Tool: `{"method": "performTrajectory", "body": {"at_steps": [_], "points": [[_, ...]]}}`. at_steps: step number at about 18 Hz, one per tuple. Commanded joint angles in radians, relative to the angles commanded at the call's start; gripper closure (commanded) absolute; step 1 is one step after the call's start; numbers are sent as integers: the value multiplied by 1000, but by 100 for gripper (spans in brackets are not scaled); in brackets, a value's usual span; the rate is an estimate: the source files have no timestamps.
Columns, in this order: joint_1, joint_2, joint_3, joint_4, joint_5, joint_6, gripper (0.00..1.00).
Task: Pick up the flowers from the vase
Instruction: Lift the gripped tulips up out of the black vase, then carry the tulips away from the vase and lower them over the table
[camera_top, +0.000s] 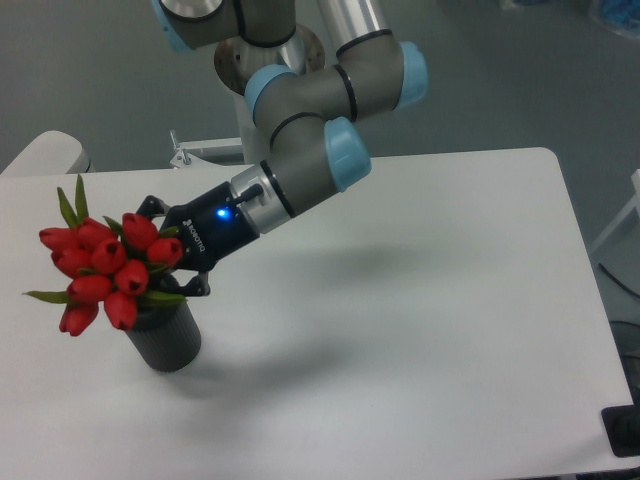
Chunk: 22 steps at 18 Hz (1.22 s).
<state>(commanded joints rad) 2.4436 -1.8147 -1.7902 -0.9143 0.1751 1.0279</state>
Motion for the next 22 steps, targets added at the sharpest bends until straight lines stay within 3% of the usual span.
{"method": "performTrajectory", "body": {"at_steps": [7,16,22], "points": [[34,0,51,0,-55,-94,85],[112,-24,195,-2,-91,-244,85],[166,-95,264,11,-50,-169,86]]}}
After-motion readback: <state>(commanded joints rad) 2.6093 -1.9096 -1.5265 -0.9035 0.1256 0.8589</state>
